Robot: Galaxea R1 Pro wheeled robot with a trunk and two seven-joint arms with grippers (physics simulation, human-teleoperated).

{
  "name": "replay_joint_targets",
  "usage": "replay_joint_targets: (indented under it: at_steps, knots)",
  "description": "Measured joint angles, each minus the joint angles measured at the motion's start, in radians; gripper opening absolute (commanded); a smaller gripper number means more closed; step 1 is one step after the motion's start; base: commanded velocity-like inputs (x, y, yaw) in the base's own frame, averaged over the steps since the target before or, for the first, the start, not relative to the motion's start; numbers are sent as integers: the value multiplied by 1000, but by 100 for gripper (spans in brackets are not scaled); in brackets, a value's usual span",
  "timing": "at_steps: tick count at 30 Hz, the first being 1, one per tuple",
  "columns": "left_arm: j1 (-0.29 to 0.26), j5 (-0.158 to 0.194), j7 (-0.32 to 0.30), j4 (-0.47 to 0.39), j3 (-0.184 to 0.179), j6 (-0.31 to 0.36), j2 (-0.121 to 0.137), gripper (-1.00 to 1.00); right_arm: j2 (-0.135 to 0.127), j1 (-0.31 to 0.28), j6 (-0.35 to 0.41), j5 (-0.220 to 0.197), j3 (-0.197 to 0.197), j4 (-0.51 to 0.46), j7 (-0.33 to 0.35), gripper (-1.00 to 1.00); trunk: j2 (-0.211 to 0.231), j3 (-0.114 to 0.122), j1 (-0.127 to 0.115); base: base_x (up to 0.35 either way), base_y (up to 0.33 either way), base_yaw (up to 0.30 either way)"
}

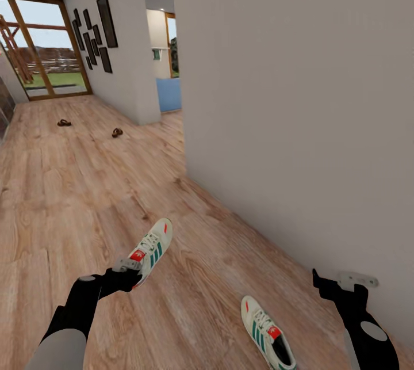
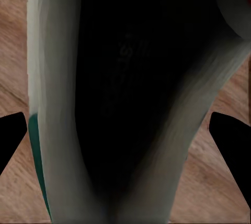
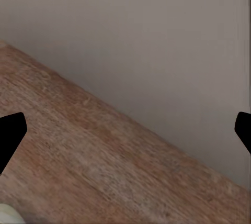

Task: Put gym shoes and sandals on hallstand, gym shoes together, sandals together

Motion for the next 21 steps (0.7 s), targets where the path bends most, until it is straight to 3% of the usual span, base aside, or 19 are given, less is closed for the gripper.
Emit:
replay_joint_targets:
  at_steps: [21]
  knots:
    - [0,2,0,7,0,-1,-7,-100,0,0,0,0,0,-2,0,100,0,22,0,-239,-211,198]
